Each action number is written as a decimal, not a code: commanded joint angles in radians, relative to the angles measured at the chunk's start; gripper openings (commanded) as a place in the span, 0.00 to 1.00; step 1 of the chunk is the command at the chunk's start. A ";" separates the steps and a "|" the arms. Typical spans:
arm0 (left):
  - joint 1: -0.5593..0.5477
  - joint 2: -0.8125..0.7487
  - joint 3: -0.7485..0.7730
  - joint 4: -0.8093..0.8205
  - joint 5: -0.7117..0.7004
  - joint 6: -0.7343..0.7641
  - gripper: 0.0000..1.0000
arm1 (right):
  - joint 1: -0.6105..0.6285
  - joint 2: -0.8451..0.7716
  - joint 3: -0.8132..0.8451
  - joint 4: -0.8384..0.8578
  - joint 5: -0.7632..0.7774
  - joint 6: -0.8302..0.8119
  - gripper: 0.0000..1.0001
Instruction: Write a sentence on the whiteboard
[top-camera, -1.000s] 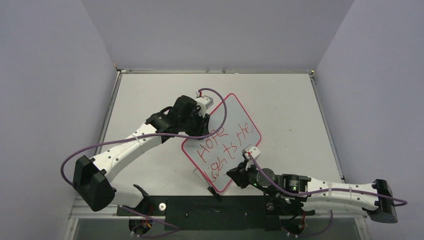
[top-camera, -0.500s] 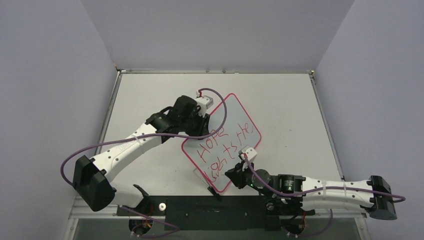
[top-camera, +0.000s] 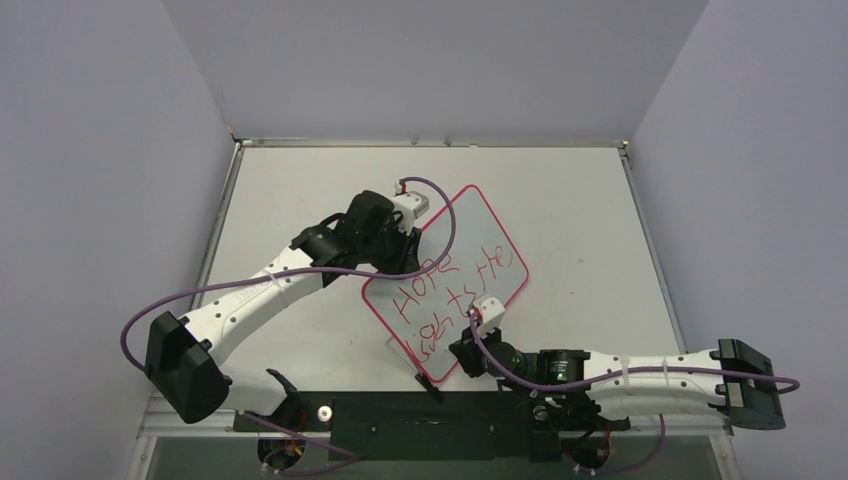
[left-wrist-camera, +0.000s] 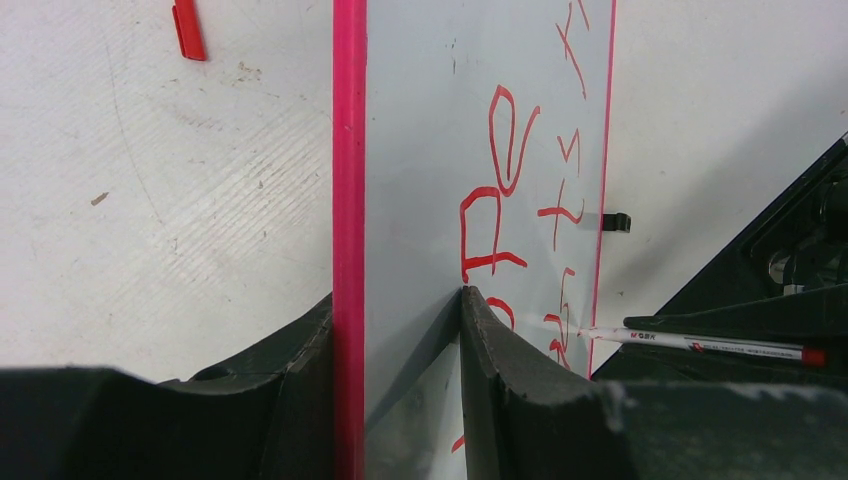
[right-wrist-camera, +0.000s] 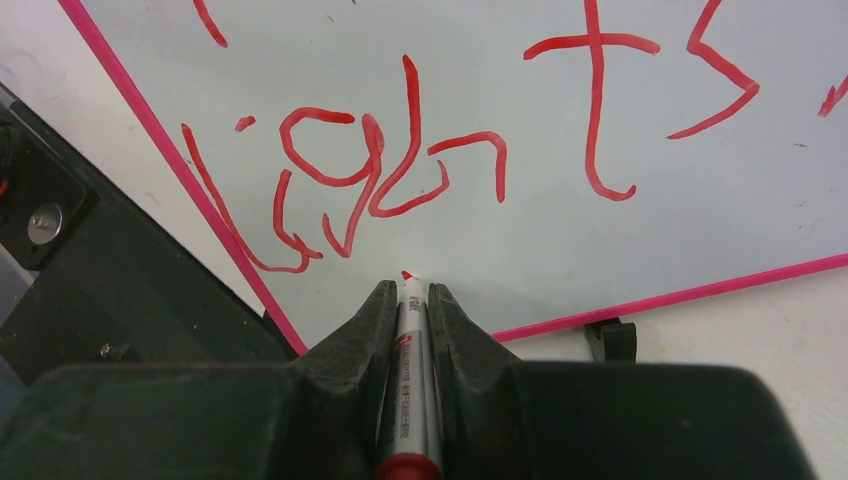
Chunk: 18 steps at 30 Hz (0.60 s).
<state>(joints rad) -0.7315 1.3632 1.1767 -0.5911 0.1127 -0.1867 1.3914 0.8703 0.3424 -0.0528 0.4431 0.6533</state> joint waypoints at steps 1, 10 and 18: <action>-0.003 0.024 -0.034 -0.127 -0.218 0.152 0.00 | 0.002 0.056 0.018 -0.031 0.048 0.063 0.00; -0.003 0.023 -0.034 -0.127 -0.218 0.152 0.00 | 0.007 0.070 0.012 -0.082 0.063 0.177 0.00; -0.003 0.022 -0.034 -0.128 -0.217 0.153 0.00 | 0.007 0.076 0.027 -0.125 0.092 0.209 0.00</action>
<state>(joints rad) -0.7319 1.3613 1.1767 -0.5854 0.1192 -0.1726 1.3972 0.9188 0.3614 -0.1307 0.4759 0.8326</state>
